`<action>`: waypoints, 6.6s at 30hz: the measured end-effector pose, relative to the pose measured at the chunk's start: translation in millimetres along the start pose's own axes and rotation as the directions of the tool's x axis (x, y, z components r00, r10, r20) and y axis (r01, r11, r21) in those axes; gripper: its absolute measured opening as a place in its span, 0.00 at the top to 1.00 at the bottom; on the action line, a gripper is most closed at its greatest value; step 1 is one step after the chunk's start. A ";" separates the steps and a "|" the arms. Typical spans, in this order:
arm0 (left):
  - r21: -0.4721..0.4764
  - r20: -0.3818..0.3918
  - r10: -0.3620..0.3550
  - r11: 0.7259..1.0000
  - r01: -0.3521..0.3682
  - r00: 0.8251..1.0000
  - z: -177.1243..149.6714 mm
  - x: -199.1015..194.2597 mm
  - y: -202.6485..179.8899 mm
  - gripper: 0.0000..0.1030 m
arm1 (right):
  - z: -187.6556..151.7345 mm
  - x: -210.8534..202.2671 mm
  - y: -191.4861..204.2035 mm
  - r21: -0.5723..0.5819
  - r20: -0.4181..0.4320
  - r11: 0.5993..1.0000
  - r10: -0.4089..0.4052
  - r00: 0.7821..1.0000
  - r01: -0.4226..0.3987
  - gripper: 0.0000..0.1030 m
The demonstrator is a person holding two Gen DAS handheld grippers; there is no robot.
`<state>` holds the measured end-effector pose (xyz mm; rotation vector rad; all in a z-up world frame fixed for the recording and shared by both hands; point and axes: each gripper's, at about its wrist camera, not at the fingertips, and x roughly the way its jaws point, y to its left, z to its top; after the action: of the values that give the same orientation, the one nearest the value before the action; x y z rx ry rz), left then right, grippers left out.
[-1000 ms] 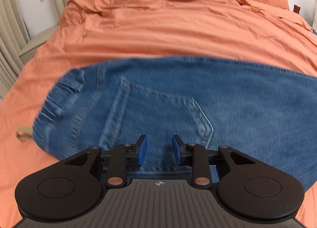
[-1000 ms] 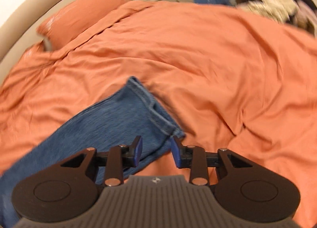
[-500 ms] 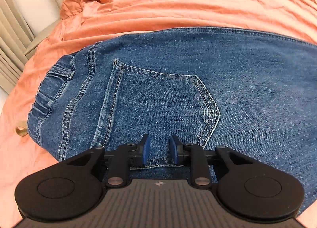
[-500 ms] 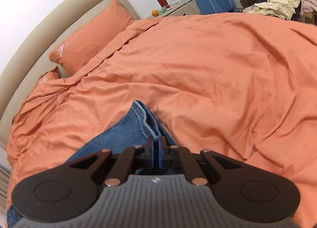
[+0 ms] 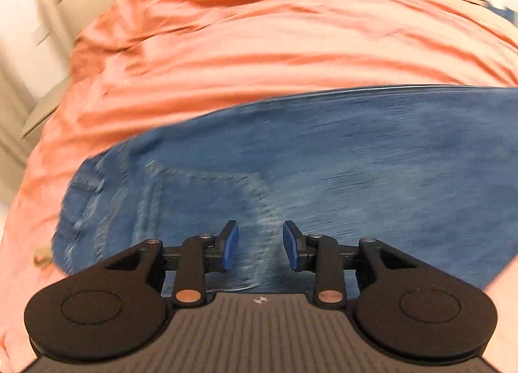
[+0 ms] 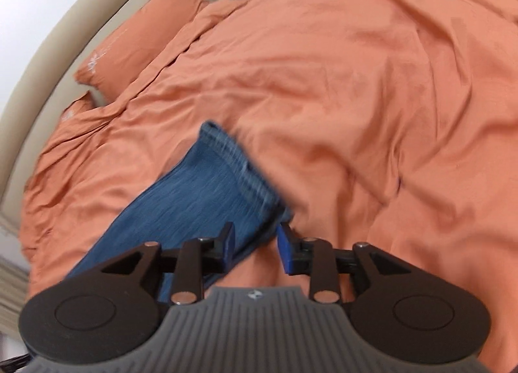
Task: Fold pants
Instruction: 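Lift the held leg hems with the right gripper and carry them toward the waistband, then lower the hems onto the back pocket with the right gripper while the left gripper grasps them, then open both grippers and release the hems onto the folded jeans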
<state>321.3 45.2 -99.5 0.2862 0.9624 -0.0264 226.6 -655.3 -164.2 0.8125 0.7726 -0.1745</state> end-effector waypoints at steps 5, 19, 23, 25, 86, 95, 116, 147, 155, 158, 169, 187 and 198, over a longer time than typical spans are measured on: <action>0.082 0.015 -0.143 0.987 0.141 0.990 19.5 -9.1 -47.0 0.63 | -26.2 6.6 -20.1 0.170 -0.045 0.977 0.135 0.990 -0.125 0.64; 0.335 -0.014 -0.365 0.876 0.348 0.931 79.0 30.0 -185.9 0.63 | -7.8 45.9 -48.6 0.358 0.087 0.911 0.185 0.979 -0.204 0.95; 0.379 -0.017 -0.409 0.842 0.385 0.912 97.4 46.0 -219.3 0.63 | 4.8 30.4 -23.2 0.172 0.111 0.965 0.183 0.977 -0.200 0.96; 0.398 -0.011 -0.414 0.834 0.383 0.910 106.3 55.1 -237.4 0.63 | 8.4 29.0 -14.0 0.110 0.103 0.979 0.160 0.982 -0.171 0.96; -0.245 0.337 -0.384 0.846 0.474 0.860 -35.1 -48.6 -27.4 0.81 | -94.5 -20.6 361.0 -0.496 0.062 0.818 0.369 0.927 -0.292 0.98; -0.385 0.335 -0.401 0.768 0.512 0.853 -50.4 -23.9 28.6 0.81 | -251.7 85.2 384.8 -0.513 -0.196 0.782 0.295 0.935 -0.354 0.98; -0.503 0.318 -0.572 0.574 0.646 0.756 -16.3 56.6 19.1 0.58 | -258.0 76.8 347.4 -0.687 -0.161 0.705 0.086 0.983 -0.174 0.63; -0.290 0.330 -0.364 0.839 0.460 0.871 9.1 77.2 -35.8 0.94 | -171.3 111.3 248.9 -0.555 0.038 0.821 -0.133 0.990 0.131 1.00; -0.240 0.311 -0.294 0.896 0.374 0.904 6.4 63.2 -40.0 0.84 | -174.0 119.9 244.4 -0.547 0.020 0.827 -0.142 0.990 0.129 1.00; -0.247 0.322 -0.305 0.887 0.391 0.896 1.5 33.5 -31.9 0.84 | -161.5 87.0 238.4 -0.442 0.012 0.895 -0.056 0.998 0.055 1.00; -0.133 0.211 -0.371 0.906 0.403 0.904 -28.0 -7.8 -62.3 0.84 | -195.4 54.8 257.4 -0.563 -0.031 0.826 -0.020 0.999 -0.001 0.97; -0.164 0.137 -0.290 0.936 0.310 0.947 -44.1 7.9 -57.4 0.70 | -221.6 84.2 255.4 -0.687 -0.063 0.725 -0.122 0.990 0.046 1.00; -0.390 0.256 -0.089 0.901 0.187 0.963 -52.9 -74.0 43.5 0.54 | -249.4 44.9 321.2 -0.780 -0.010 0.620 0.120 0.993 -0.083 0.75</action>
<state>242.7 92.6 -57.8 -0.1757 0.7301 0.0128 256.0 -250.2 -114.5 0.0013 0.6642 0.2515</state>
